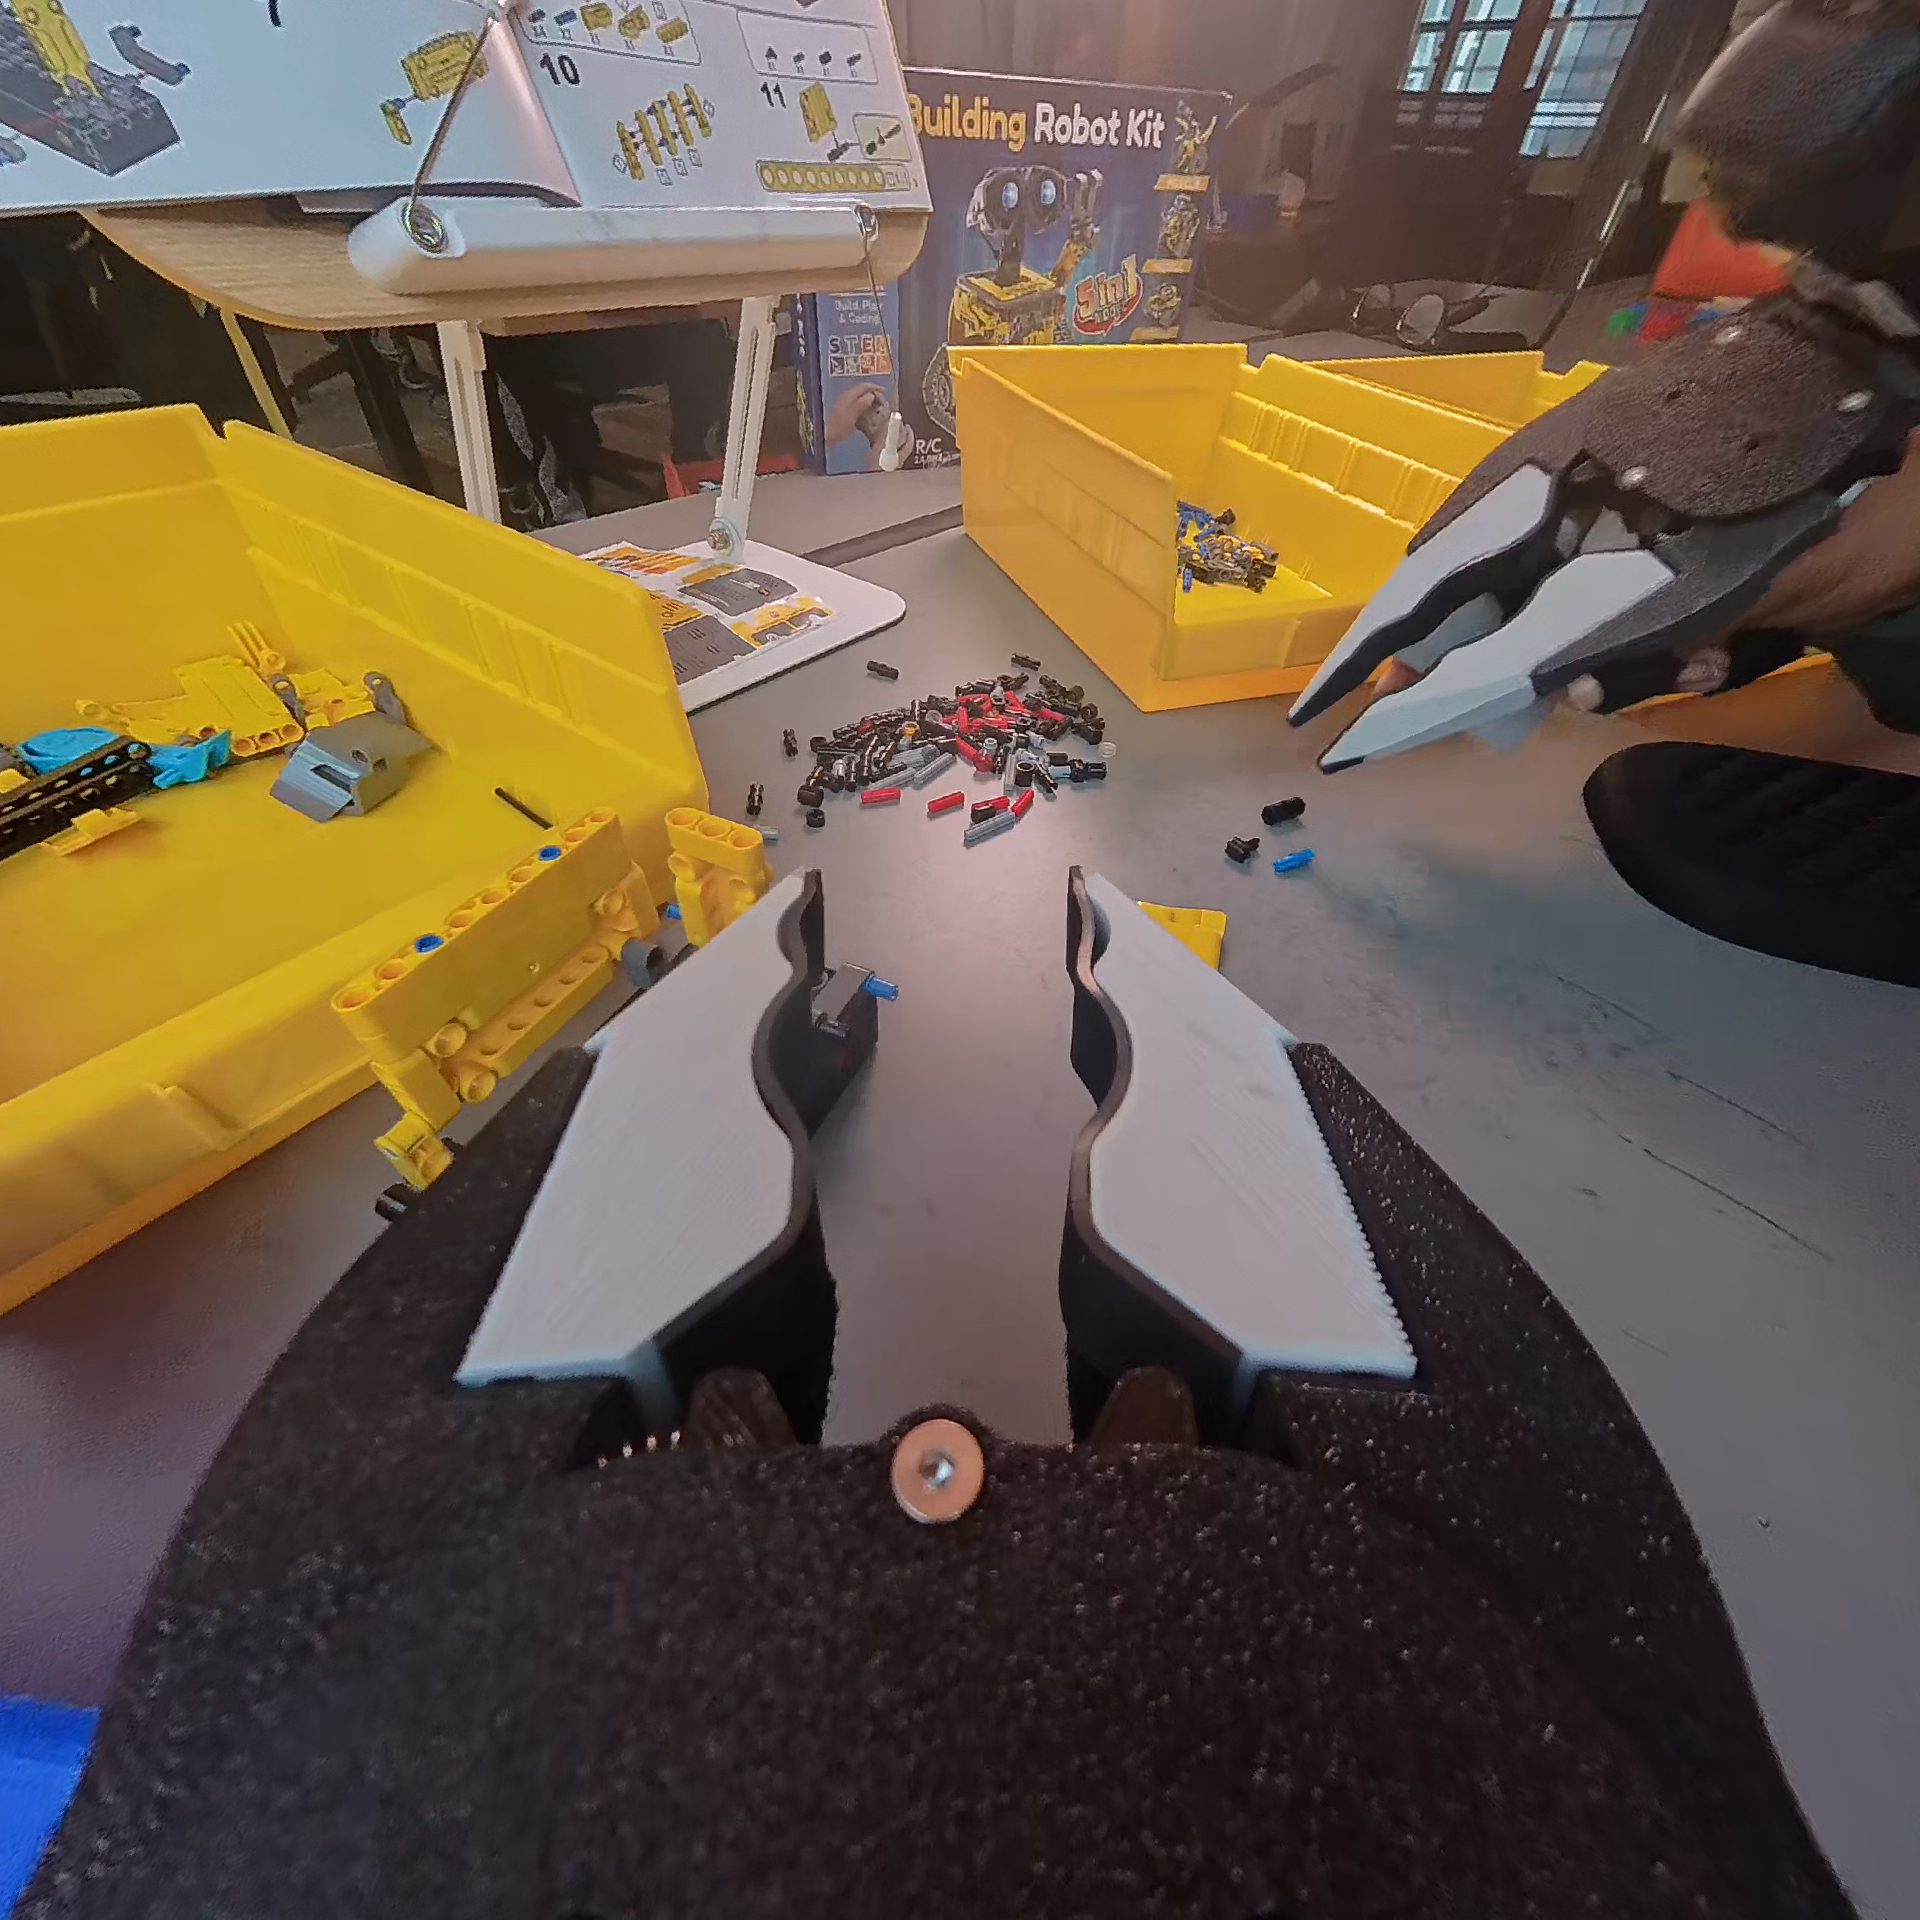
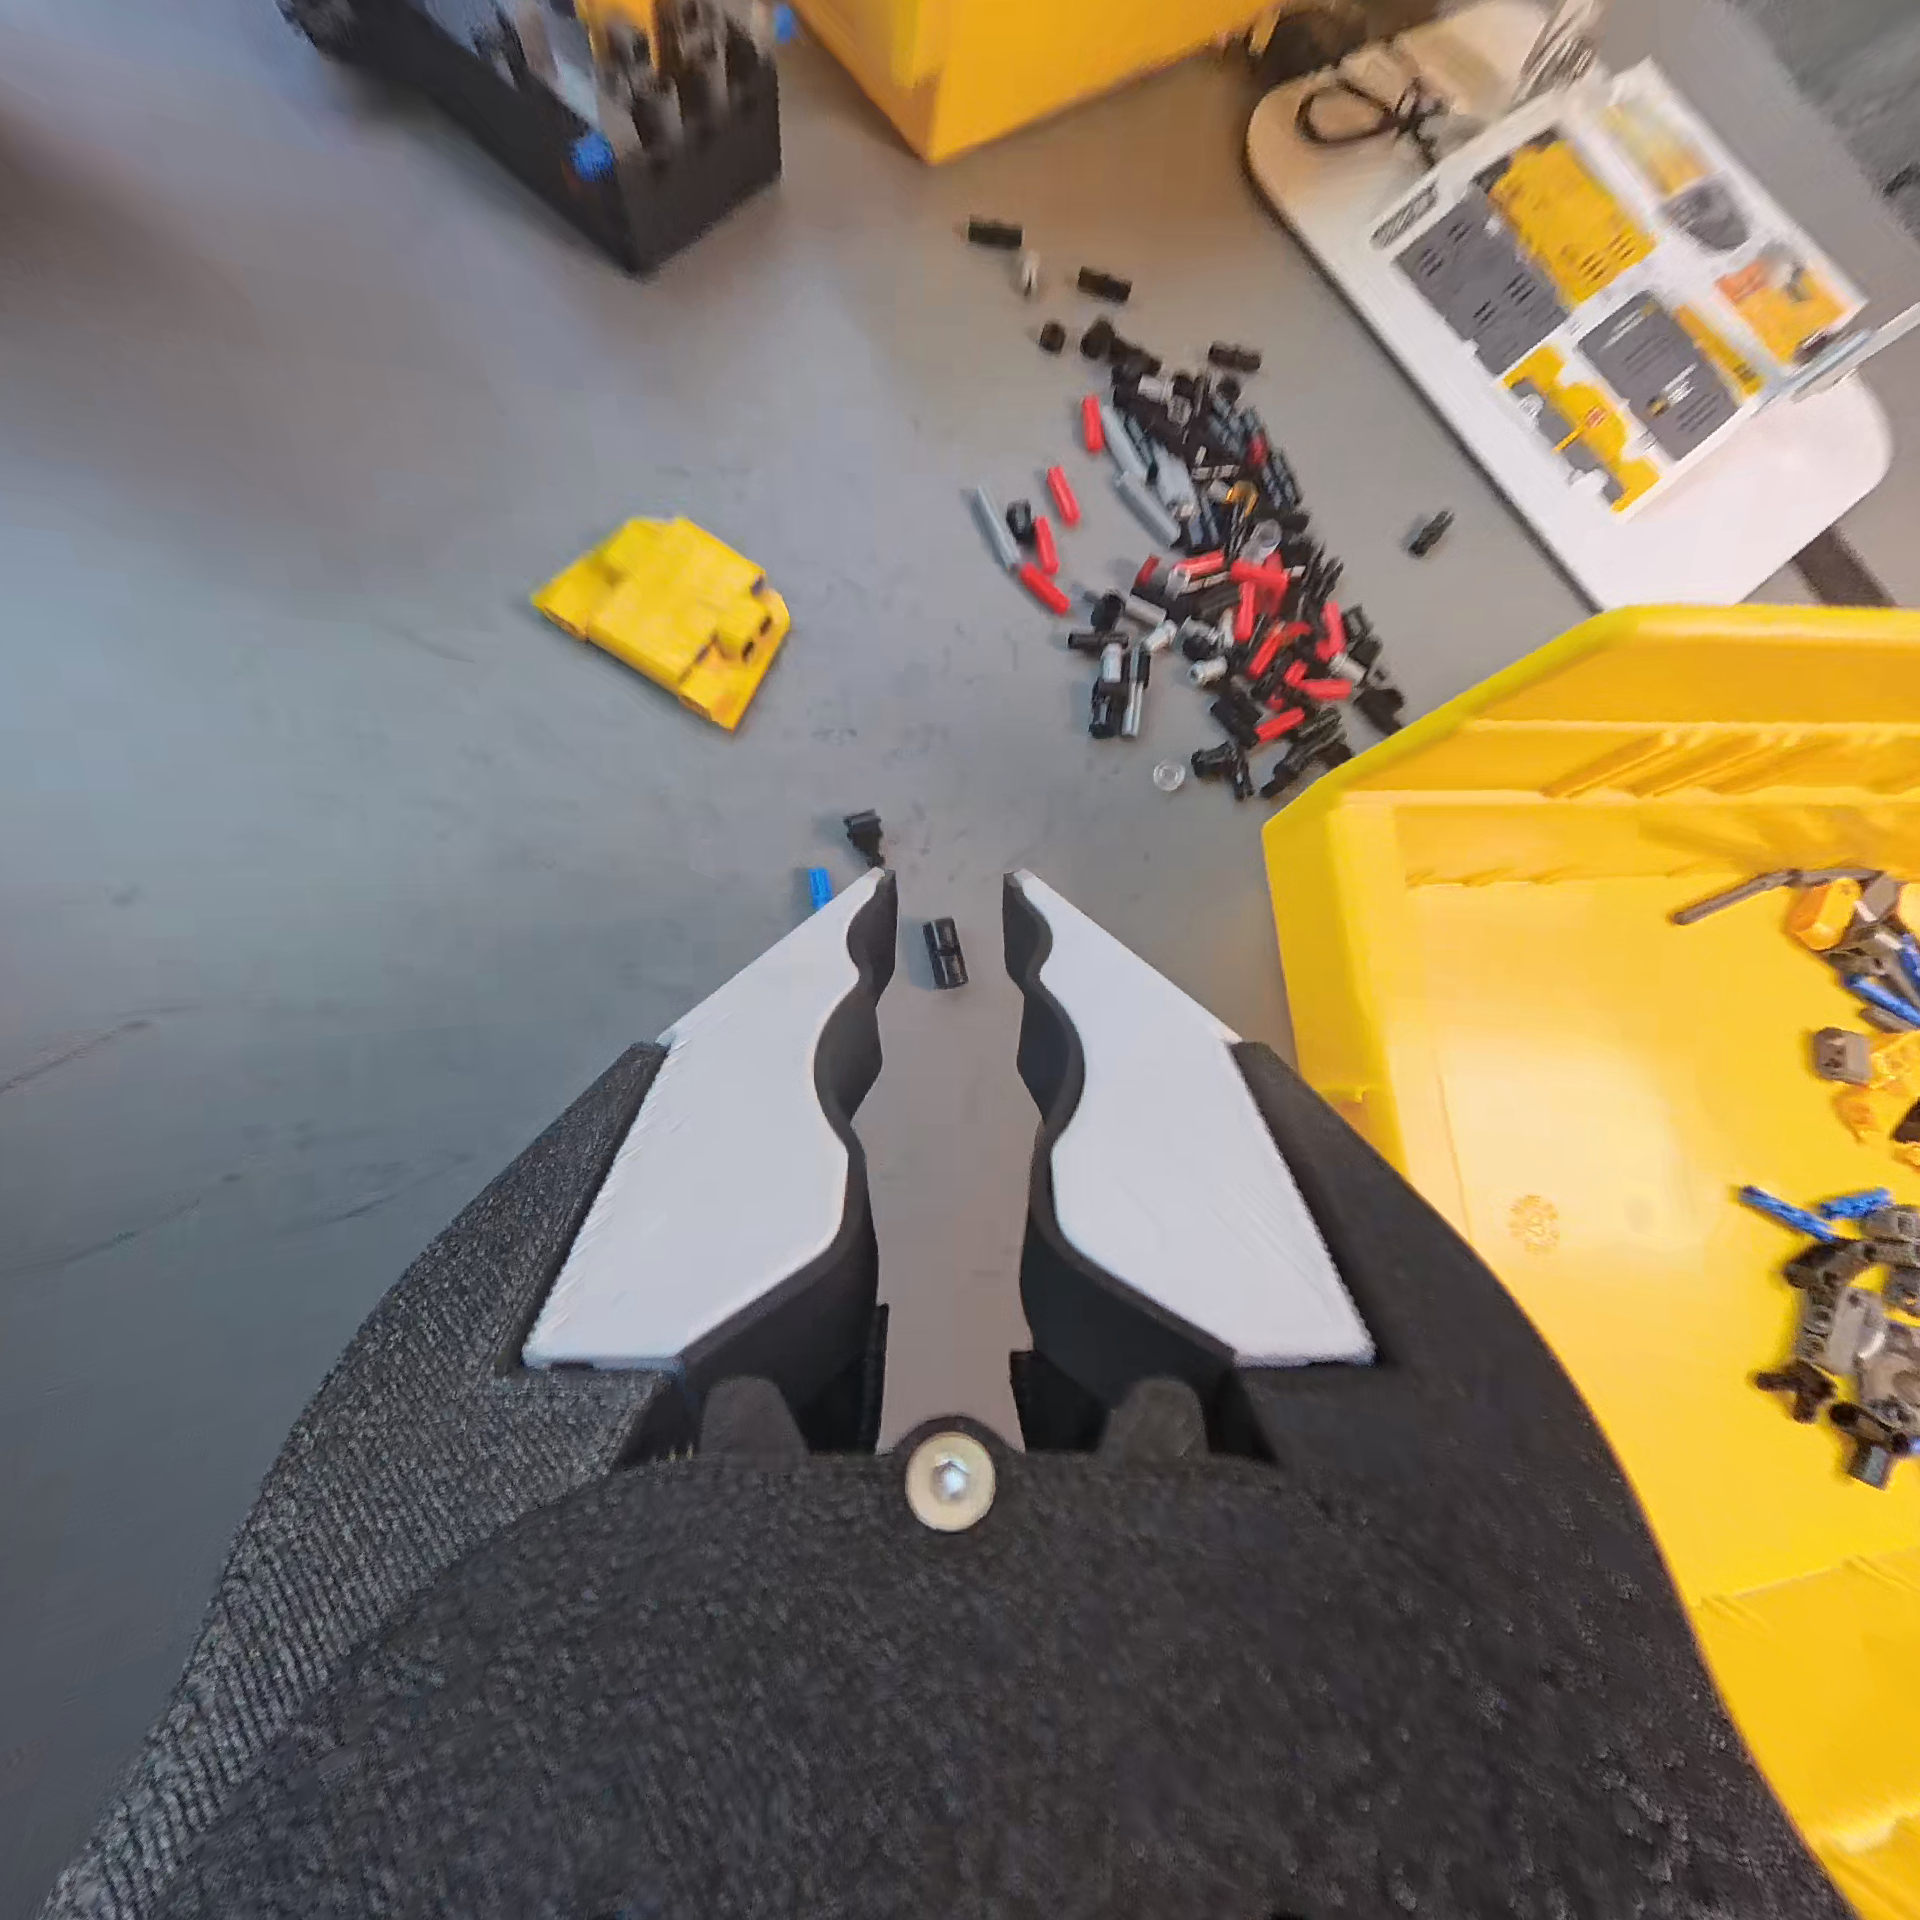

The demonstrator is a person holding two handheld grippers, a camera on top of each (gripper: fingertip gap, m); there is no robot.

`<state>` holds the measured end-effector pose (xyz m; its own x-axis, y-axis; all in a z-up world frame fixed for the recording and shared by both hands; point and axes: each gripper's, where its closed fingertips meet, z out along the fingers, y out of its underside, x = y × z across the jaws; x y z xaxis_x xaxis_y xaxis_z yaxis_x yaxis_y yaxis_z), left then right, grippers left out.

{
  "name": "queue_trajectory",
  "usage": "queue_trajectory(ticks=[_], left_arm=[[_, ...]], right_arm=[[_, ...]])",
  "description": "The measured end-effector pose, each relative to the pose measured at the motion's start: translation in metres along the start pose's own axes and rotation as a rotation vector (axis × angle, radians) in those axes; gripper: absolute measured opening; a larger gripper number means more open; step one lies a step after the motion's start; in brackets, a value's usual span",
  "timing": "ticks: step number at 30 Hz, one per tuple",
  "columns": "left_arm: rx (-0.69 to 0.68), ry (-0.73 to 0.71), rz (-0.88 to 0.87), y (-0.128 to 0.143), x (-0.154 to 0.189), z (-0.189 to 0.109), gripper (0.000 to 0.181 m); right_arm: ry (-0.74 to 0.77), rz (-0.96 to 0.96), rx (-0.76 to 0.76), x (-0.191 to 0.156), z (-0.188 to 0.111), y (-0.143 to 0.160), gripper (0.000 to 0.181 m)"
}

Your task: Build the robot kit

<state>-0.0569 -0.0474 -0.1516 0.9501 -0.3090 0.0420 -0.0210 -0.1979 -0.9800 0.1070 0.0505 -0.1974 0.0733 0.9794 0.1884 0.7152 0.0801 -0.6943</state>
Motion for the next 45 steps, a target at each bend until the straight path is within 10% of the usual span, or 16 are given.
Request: queue_trajectory(ticks=[6, 11, 20, 30, 39, 45], left_arm=[[-0.004, -0.038, 0.009, 0.0, -0.007, -0.001, 0.045], [-0.002, -0.071, 0.013, 0.0, -0.013, -0.002, 0.045], [-0.034, -0.118, 0.05, 0.004, -0.016, 0.0, 0.045], [-0.039, -0.121, 0.044, 0.005, -0.017, 0.0, 0.045], [-0.037, -0.111, 0.027, 0.005, -0.018, 0.0, 0.045], [-0.036, -0.073, 0.027, 0.005, -0.015, 0.002, 0.047]], right_arm=[[0.127, 0.042, 0.413, 0.036, -0.144, -0.064, 0.015], [0.345, 0.078, 0.342, 0.14, -0.221, -0.012, 0.015], [0.1, -0.006, -0.282, 0.229, -0.148, 0.171, 0.016], [0.018, 0.002, -0.421, 0.251, -0.098, 0.213, 0.015], [0.049, 0.002, -0.364, 0.255, -0.113, 0.193, 0.005], [0.264, 0.002, 0.012, 0.225, -0.172, 0.046, 0.005]])
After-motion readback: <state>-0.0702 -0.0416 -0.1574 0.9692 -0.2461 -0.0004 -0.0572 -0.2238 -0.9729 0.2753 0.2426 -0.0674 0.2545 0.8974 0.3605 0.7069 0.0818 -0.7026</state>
